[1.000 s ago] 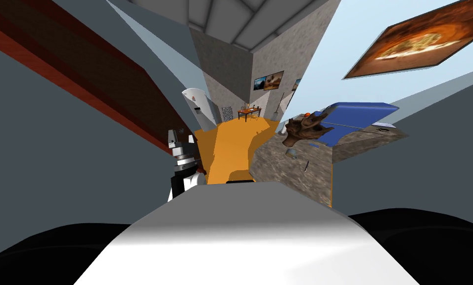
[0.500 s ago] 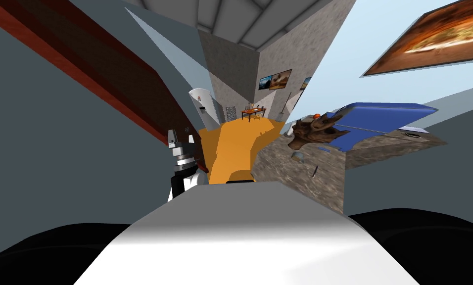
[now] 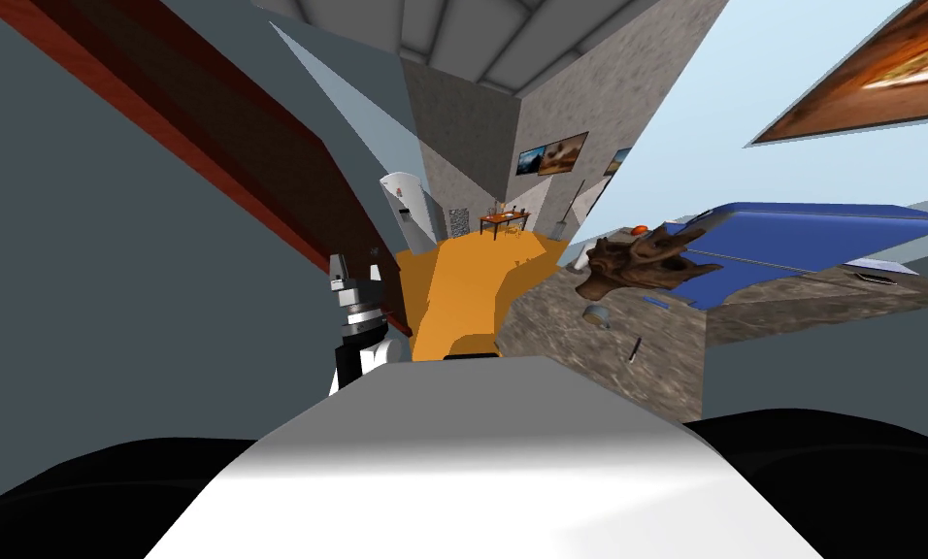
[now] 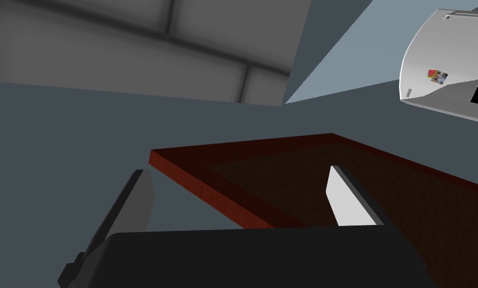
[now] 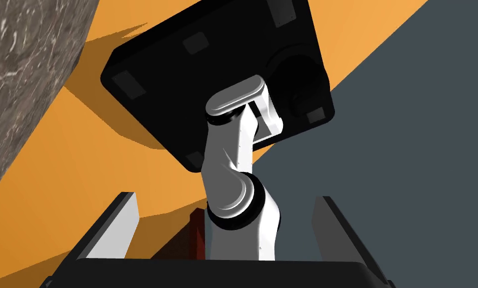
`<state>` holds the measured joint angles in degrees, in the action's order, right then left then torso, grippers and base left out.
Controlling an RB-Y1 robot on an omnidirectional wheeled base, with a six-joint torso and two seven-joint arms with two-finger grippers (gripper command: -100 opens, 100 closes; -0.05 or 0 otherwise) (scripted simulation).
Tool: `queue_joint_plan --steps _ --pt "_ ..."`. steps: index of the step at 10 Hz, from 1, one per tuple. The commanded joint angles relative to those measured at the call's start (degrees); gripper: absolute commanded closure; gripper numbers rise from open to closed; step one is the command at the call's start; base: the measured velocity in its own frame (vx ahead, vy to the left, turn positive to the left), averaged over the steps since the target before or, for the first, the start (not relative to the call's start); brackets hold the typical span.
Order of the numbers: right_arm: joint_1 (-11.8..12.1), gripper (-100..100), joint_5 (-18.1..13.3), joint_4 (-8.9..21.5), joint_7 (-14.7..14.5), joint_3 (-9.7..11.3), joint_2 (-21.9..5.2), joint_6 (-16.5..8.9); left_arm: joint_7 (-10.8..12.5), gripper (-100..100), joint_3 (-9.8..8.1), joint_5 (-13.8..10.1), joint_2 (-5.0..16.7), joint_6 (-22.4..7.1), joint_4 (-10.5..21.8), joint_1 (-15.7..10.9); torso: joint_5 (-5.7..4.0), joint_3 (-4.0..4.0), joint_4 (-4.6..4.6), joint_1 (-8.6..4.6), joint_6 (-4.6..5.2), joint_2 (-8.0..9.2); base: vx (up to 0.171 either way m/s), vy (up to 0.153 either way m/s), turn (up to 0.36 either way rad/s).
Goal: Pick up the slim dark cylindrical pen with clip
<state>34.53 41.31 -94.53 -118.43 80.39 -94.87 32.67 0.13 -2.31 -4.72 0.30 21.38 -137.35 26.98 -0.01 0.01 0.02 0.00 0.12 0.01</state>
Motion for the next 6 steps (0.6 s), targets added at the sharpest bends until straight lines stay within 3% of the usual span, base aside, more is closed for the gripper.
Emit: queue_joint_plan --steps 1,2,3,6 --pt "-0.81 -100 1.44 1.13 -2.86 2.21 -2.53 0.18 0.0 0 0.0 0.0 0.0 0.0 0.0 0.0 0.0 0.0 0.0 0.0 0.0 0.0 0.037 0.005 0.219" --pt "-0.81 -100 1.44 1.13 -5.13 2.21 -2.53 0.18 0.0 0 0.01 0.0 0.0 0.0 0.0 -0.01 0.02 -0.03 -0.02 0.01 -0.08 -0.06 0.039 -0.003 0.141" --pt "-1.43 -100 2.87 2.18 -7.21 4.17 -4.7 0.65 0.0 0 0.0 0.0 0.0 0.0 0.0 0.0 0.01 -0.04 -0.02 0.0 -0.03 -0.07 0.054 -0.012 0.239" --pt "-1.43 -100 2.87 2.18 -10.11 4.17 -4.7 0.65 0.0 0 0.0 0.0 0.0 0.0 0.0 0.0 -0.01 -0.01 0.0 0.0 0.01 -0.02 0.021 -0.007 0.024"
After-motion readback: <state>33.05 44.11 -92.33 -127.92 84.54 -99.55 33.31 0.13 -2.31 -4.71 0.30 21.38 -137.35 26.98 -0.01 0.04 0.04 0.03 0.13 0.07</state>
